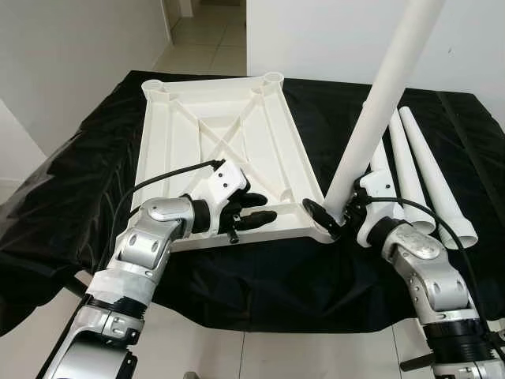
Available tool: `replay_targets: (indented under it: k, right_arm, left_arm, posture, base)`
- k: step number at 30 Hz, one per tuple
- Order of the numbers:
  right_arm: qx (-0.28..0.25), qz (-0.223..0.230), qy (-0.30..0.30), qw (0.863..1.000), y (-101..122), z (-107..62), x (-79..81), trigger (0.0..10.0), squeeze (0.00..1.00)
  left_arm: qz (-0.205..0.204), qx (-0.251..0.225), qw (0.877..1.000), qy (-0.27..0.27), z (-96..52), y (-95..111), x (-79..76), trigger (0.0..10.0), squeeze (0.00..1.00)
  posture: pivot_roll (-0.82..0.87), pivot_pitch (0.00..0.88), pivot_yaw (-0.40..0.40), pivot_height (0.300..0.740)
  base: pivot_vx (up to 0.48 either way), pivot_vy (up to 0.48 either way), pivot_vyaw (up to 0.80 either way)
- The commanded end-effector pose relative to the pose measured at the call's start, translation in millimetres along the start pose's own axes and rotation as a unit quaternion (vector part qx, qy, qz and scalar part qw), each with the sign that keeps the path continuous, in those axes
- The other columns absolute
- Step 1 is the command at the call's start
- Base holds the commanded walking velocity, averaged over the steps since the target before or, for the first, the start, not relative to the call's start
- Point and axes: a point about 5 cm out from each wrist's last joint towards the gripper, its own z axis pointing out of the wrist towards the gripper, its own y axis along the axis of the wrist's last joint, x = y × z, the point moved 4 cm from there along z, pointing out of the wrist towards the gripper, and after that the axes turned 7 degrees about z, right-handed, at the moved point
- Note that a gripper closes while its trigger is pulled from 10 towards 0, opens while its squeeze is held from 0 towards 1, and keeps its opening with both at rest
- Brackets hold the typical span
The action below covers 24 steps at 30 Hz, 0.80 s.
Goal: Building children table
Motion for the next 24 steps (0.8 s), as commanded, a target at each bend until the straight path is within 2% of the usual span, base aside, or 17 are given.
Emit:
replay_targets:
  k: [1,3,7,8,9,10,11,12,13,15,22,24]
  right_arm:
    - [0.005,0.000,0.026,1.000,-1.0,4.2,6.2,10.0,0.00]
    - [0.009,-0.003,0.040,0.999,-1.2,5.0,7.1,8.7,0.00]
    - [0.013,-0.006,0.058,0.998,-1.2,6.1,9.0,8.3,0.00]
    - [0.013,-0.006,0.060,0.998,-1.3,6.5,8.7,6.5,0.00]
    - [0.013,-0.006,0.060,0.998,-1.3,6.5,8.7,6.5,0.00]
    - [0.014,-0.006,0.062,0.998,-2.8,7.3,8.8,4.2,0.00]
    - [0.014,-0.006,0.062,0.998,-2.8,7.3,8.8,4.2,0.00]
    - [0.014,-0.007,0.064,0.998,-3.6,7.8,9.0,2.7,0.00]
    - [0.014,-0.007,0.064,0.998,-4.3,8.1,9.1,2.4,0.00]
    - [0.014,-0.006,0.062,0.998,-5.3,8.5,8.9,0.0,0.00]
    - [0.019,-0.003,0.054,0.998,-9.4,8.3,8.0,0.0,0.00]
    - [0.029,0.006,0.039,0.999,-18.1,7.3,9.0,0.0,0.00]
  left_arm:
    - [-0.001,0.003,1.000,0.025,1.5,1.6,3.3,10.0,0.00]
    - [-0.002,0.000,1.000,0.020,3.3,2.6,0.4,10.0,0.00]
    - [-0.004,-0.002,1.000,0.016,5.1,3.3,-3.3,10.0,0.00]
    - [-0.004,-0.002,1.000,0.016,5.2,3.3,-3.6,10.0,0.00]
    - [-0.004,-0.002,1.000,0.016,5.2,3.3,-3.6,10.0,0.00]
    - [-0.005,-0.001,1.000,0.016,5.3,2.7,-4.0,10.0,0.00]
    - [-0.005,-0.001,1.000,0.016,5.3,2.7,-4.0,10.0,0.00]
    - [-0.006,-0.001,1.000,0.015,5.2,2.6,-4.2,10.0,0.00]
    - [-0.006,0.000,1.000,0.015,5.2,2.4,-4.5,10.0,0.00]
    - [-0.007,0.000,1.000,0.015,5.0,2.2,-5.0,10.0,0.00]
    - [-0.008,0.001,1.000,0.015,4.7,1.8,-6.1,10.0,0.00]
    - [-0.009,0.002,1.000,0.015,4.5,1.6,-6.4,10.0,0.00]
  posture:
    - [-0.10,0.118,0.070,0.740]
    - [-0.10,0.118,0.070,0.740]
    - [-0.10,0.118,0.070,0.740]
    - [-0.10,0.118,0.070,0.740]
    - [-0.10,0.118,0.070,0.740]
    - [-0.09,0.110,0.065,0.740]
    - [-0.09,0.110,0.065,0.740]
    - [-0.09,0.110,0.065,0.740]
    - [-0.09,0.108,0.065,0.740]
    - [-0.09,0.106,0.066,0.740]
    - [-0.09,0.103,0.066,0.740]
    - [-0.09,0.102,0.063,0.740]
  base:
    - [0.000,0.000,0.00]
    - [0.000,0.000,0.00]
    - [0.000,0.000,0.00]
    - [0.000,0.000,0.00]
    - [0.000,0.000,0.00]
    - [0.000,0.000,0.00]
    - [0.000,0.000,0.00]
    - [0.000,0.000,0.00]
    - [0.000,0.000,0.00]
    - [0.000,0.000,0.00]
    - [0.000,0.000,0.00]
    - [0.000,0.000,0.00]
